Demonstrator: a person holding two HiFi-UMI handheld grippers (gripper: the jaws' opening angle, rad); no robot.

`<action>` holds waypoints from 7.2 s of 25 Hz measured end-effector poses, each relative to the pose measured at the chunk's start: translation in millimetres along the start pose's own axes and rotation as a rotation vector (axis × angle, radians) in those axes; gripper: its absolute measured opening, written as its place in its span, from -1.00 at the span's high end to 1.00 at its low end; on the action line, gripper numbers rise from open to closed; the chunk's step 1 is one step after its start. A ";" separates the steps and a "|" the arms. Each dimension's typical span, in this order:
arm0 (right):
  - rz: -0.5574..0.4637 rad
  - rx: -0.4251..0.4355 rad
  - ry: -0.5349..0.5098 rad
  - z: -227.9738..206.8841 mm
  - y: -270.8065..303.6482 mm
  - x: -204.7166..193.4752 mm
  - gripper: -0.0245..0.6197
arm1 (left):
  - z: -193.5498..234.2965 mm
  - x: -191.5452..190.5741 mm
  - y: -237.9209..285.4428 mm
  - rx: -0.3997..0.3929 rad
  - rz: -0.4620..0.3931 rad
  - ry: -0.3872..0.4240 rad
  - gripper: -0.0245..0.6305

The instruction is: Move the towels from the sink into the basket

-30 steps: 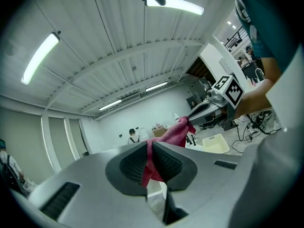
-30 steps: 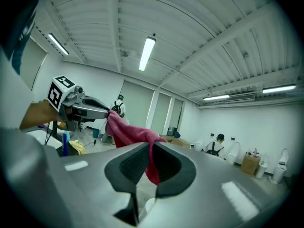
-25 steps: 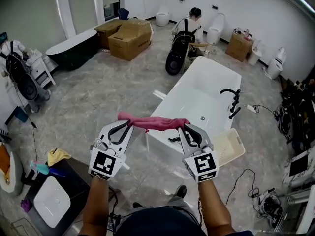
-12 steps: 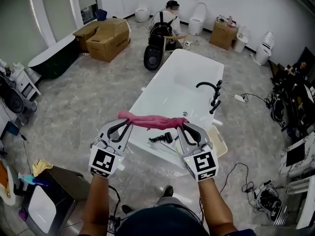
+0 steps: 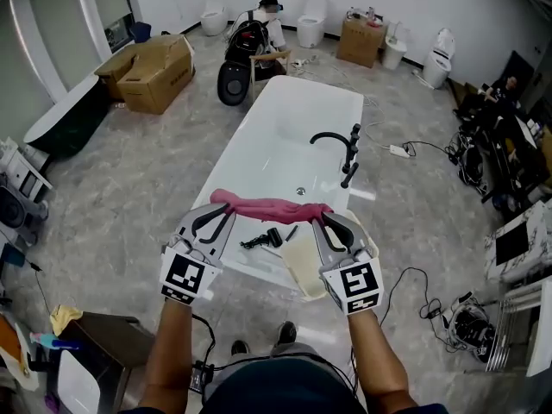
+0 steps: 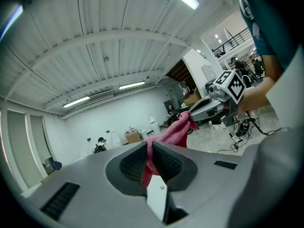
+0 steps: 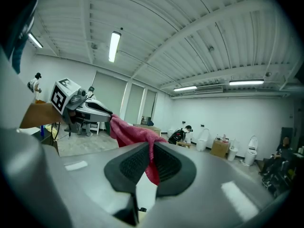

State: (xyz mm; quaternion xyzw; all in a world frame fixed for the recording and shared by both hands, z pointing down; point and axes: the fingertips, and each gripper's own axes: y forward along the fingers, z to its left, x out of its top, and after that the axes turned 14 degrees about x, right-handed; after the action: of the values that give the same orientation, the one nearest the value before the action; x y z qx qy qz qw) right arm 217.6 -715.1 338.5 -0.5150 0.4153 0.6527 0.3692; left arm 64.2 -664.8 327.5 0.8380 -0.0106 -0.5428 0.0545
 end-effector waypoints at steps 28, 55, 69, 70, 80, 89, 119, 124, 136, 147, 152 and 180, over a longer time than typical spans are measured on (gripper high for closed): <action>0.191 -0.251 0.201 -99.1 -59.9 -178.4 0.80 | -153.1 -72.4 134.9 -0.334 0.070 -0.027 0.81; 0.353 -0.314 0.403 -112.2 -79.9 -360.0 0.80 | -274.9 -207.3 182.1 -0.495 0.271 -0.082 0.81; 0.422 -0.293 0.460 -104.6 -77.6 -430.4 0.80 | -312.1 -265.2 188.9 -0.526 0.353 -0.080 0.81; 0.427 -0.292 0.463 -104.9 -77.8 -435.1 0.80 | -315.1 -268.9 189.9 -0.529 0.357 -0.080 0.81; 0.465 -0.281 0.492 -102.7 -75.6 -464.1 0.80 | -332.9 -297.1 194.9 -0.544 0.400 -0.074 0.81; 0.493 -0.259 0.517 -93.7 -76.9 -485.0 0.80 | -343.1 -315.6 193.6 -0.545 0.435 -0.065 0.81; 0.616 -0.200 0.547 -88.4 -62.9 -500.4 0.69 | -358.1 -342.1 194.3 -0.627 0.519 -0.001 0.78; 0.614 -0.207 0.534 -89.5 -61.5 -490.1 0.69 | -356.9 -334.4 188.3 -0.655 0.513 0.018 0.78; 0.584 -0.236 0.514 -87.2 -65.4 -455.1 0.70 | -325.1 -292.3 187.2 -0.629 0.435 0.026 0.77; 0.550 -0.270 0.481 -85.0 -73.7 -404.1 0.71 | -282.8 -245.8 172.4 -0.589 0.373 0.011 0.77; 0.528 -0.289 0.437 -88.9 -78.5 -373.4 0.73 | -260.4 -218.5 165.0 -0.568 0.330 -0.014 0.77; 0.123 -0.102 0.182 -4.9 -2.6 -69.5 0.90 | -49.3 -49.9 38.6 -0.363 0.055 -0.015 0.91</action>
State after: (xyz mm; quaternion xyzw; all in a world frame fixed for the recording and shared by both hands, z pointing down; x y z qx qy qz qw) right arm 235.5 -722.5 405.4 -0.5639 0.4442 0.6448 0.2624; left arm 90.3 -695.4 396.8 0.8097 0.0642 -0.5403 0.2197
